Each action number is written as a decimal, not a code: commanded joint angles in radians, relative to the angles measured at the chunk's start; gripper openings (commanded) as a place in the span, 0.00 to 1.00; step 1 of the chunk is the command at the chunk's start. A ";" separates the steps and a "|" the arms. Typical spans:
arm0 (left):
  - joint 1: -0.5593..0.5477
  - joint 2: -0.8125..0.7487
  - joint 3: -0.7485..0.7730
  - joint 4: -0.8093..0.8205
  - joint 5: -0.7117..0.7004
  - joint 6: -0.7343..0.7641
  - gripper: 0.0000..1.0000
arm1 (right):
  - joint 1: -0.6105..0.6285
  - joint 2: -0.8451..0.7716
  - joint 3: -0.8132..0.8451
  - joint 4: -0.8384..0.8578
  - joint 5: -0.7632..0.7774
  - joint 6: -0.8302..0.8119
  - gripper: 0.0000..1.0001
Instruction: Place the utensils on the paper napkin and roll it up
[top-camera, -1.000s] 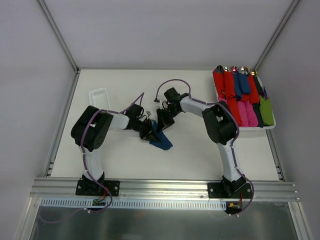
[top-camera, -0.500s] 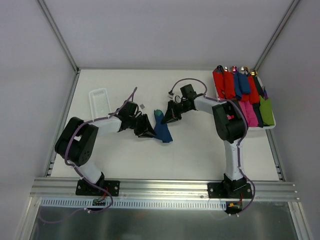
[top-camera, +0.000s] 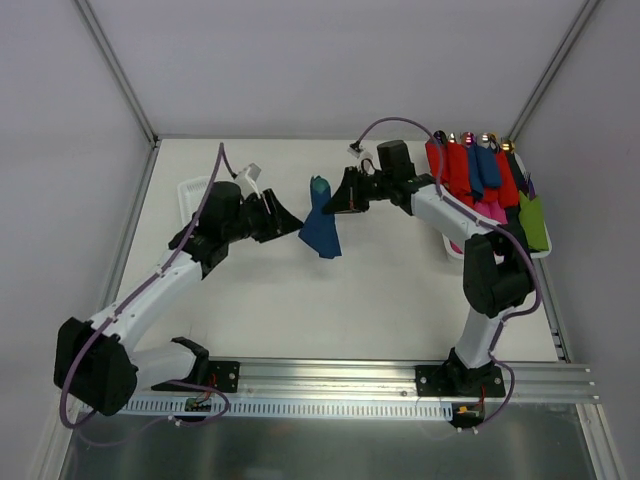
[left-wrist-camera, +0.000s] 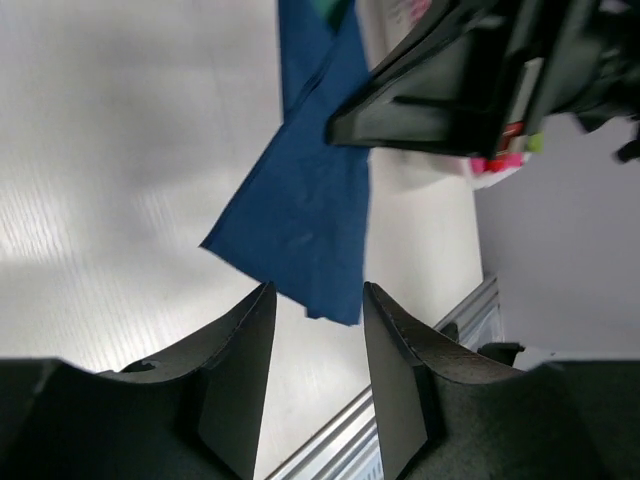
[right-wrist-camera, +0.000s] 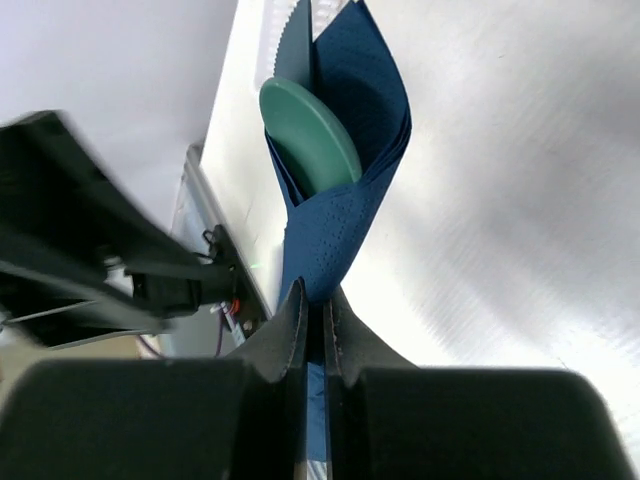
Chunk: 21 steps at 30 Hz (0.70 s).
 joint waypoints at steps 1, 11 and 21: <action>-0.007 -0.109 0.093 -0.050 -0.125 0.038 0.41 | -0.003 -0.095 0.034 -0.065 0.142 -0.029 0.00; -0.155 0.009 0.368 -0.264 -0.257 0.153 0.46 | 0.009 -0.185 0.093 -0.188 0.287 -0.005 0.00; -0.205 0.094 0.417 -0.271 -0.258 0.112 0.47 | 0.022 -0.294 0.041 -0.088 0.201 0.122 0.00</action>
